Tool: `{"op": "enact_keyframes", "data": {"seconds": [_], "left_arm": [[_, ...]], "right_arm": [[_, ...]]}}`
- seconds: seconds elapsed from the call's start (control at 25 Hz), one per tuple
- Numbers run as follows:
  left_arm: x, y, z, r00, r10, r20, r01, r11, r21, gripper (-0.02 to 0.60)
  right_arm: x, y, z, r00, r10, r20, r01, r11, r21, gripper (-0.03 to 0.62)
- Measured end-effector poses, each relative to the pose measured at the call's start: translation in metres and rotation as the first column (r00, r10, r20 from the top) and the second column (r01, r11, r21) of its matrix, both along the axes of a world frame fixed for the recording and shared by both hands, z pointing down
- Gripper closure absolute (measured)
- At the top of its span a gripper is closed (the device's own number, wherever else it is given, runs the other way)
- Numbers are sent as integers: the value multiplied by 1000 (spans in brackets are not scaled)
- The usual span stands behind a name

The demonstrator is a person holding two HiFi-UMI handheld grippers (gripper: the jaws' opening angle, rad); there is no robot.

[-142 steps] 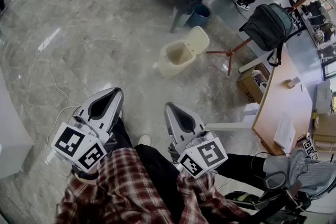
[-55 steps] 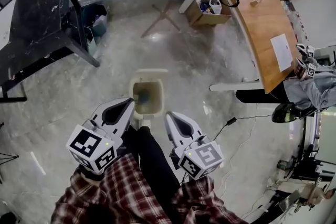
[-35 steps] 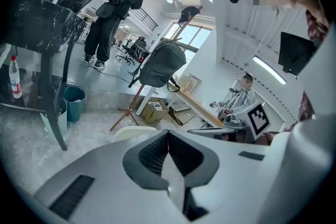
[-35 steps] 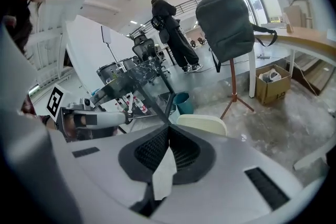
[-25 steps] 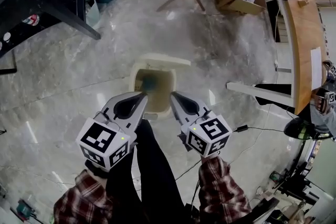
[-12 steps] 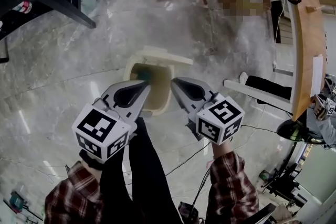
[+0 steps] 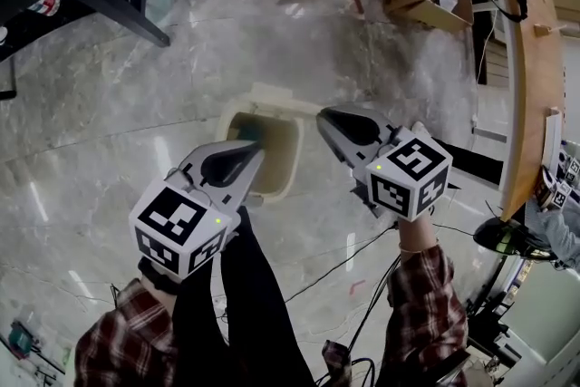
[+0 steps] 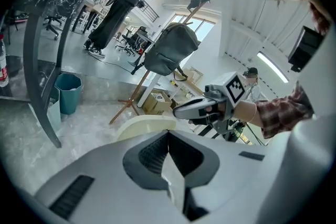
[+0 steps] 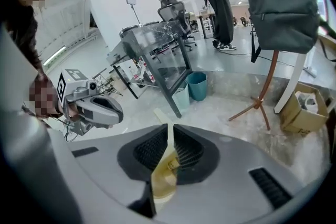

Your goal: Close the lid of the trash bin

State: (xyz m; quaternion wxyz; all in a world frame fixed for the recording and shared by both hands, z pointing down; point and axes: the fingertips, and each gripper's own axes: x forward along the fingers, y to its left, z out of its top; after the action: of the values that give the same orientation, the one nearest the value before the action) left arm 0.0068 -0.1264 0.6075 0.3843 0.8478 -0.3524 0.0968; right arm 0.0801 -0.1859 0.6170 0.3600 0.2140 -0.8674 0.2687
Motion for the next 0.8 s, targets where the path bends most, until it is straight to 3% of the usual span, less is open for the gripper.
{"op": "enact_keyframes", "data": {"seconds": [0.2,0.4,0.6,0.8], "left_arm": [[-7,3,5,1000,-16,10,16,1000,-11,569],[-7,3,2,1000,-22,15,23,1000,-10,569],[-5,3,3,1000,-19,11,19,1000,-14,569],[-5,6,5,1000,-21,2,21,999,-24,569]], "right_arm": [[-3,-16,10,999,-49,-7,49,998,-50,525],[-4,-29,20,999,-47,4,47,993,-107,525],[-3,-24,27,997,10,74,5,979,-202,525],[-4,-5,28,997,-13,78,30,977,-210,525]]}}
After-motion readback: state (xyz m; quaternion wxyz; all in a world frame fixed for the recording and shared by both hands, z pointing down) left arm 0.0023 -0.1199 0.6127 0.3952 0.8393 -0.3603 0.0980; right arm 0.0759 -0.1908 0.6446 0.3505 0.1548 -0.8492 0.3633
